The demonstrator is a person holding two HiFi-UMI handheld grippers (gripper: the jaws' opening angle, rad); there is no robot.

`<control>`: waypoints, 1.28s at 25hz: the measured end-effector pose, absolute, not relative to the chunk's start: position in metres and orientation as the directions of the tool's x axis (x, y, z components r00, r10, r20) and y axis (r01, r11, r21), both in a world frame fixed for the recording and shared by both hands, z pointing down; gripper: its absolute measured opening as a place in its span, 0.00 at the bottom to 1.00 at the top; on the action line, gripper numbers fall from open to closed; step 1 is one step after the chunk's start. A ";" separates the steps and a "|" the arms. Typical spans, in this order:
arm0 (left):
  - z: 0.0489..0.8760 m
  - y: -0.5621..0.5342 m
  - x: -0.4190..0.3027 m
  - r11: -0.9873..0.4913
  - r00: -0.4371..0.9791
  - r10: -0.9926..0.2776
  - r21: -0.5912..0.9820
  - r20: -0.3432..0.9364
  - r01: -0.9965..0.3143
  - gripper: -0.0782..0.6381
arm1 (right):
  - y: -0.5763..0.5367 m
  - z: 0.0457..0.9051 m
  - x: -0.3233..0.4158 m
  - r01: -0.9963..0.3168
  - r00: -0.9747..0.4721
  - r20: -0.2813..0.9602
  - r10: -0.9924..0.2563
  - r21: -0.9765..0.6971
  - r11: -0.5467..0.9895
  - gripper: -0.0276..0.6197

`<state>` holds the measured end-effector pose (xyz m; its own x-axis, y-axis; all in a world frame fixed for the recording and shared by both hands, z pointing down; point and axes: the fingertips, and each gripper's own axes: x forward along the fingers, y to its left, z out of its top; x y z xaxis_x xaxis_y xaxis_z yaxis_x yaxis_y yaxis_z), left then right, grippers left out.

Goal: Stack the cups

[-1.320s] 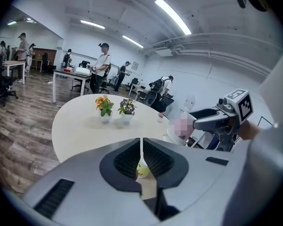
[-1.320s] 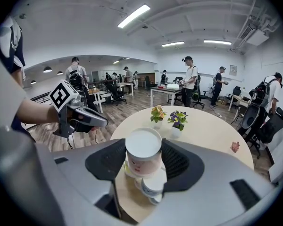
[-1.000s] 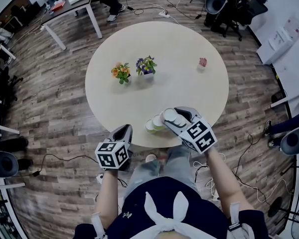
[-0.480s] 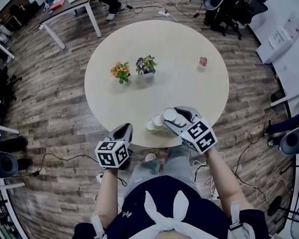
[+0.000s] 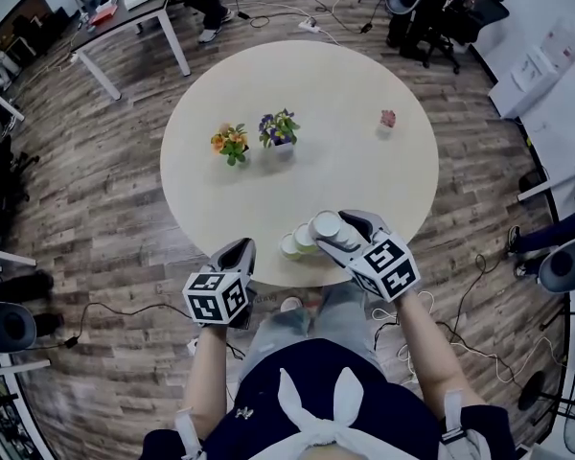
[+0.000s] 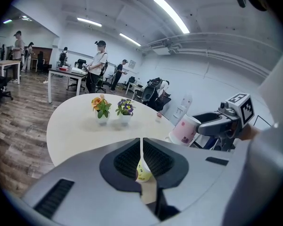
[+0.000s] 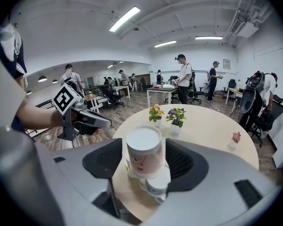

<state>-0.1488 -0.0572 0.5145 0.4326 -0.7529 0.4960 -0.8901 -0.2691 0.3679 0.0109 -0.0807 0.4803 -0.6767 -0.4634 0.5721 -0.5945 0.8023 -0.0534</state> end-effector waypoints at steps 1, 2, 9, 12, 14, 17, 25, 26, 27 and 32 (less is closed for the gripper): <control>0.514 -0.058 -0.148 -0.273 0.436 -0.752 0.369 0.494 -0.888 0.15 | -0.081 0.480 0.012 -0.603 -0.675 0.568 -0.471 -0.057 0.796 0.49; 0.514 -0.059 -0.147 -0.277 0.440 -0.751 0.370 0.492 -0.887 0.15 | -0.080 0.480 0.014 -0.613 -0.674 0.562 -0.479 -0.063 0.788 0.49; 0.512 -0.058 -0.143 -0.303 0.458 -0.746 0.365 0.484 -0.880 0.15 | -0.068 0.476 0.025 -0.665 -0.694 0.495 -0.523 -0.165 0.728 0.49; 0.509 -0.055 -0.138 -0.318 0.469 -0.742 0.365 0.479 -0.875 0.15 | -0.060 0.479 0.032 -0.684 -0.688 0.488 -0.537 -0.190 0.704 0.48; 0.508 -0.052 -0.133 -0.330 0.479 -0.738 0.364 0.475 -0.871 0.15 | -0.054 0.480 0.035 -0.695 -0.683 0.485 -0.547 -0.200 0.690 0.48; 0.506 -0.047 -0.126 -0.340 0.484 -0.738 0.360 0.471 -0.869 0.15 | -0.046 0.477 0.036 -0.708 -0.681 0.465 -0.566 -0.219 0.671 0.45; 0.497 -0.038 -0.096 -0.379 0.494 -0.744 0.324 0.450 -0.867 0.16 | -0.036 0.477 0.037 -0.733 -0.665 0.441 -0.602 -0.233 0.639 0.33; 0.496 -0.037 -0.093 -0.382 0.495 -0.745 0.322 0.447 -0.866 0.15 | -0.034 0.477 0.035 -0.733 -0.665 0.440 -0.604 -0.230 0.640 0.32; 0.494 -0.036 -0.089 -0.387 0.498 -0.745 0.321 0.444 -0.865 0.15 | -0.032 0.477 0.034 -0.734 -0.664 0.439 -0.605 -0.227 0.640 0.30; 0.485 -0.031 -0.069 -0.430 0.526 -0.735 0.306 0.428 -0.849 0.15 | -0.027 0.478 0.030 -0.750 -0.646 0.441 -0.623 -0.218 0.624 0.20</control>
<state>-0.0687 -0.0312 0.4852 0.5260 -0.7350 0.4278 -0.8495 -0.4301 0.3056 0.0297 -0.0269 0.4776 -0.6461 -0.6232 0.4407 -0.7505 0.6240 -0.2179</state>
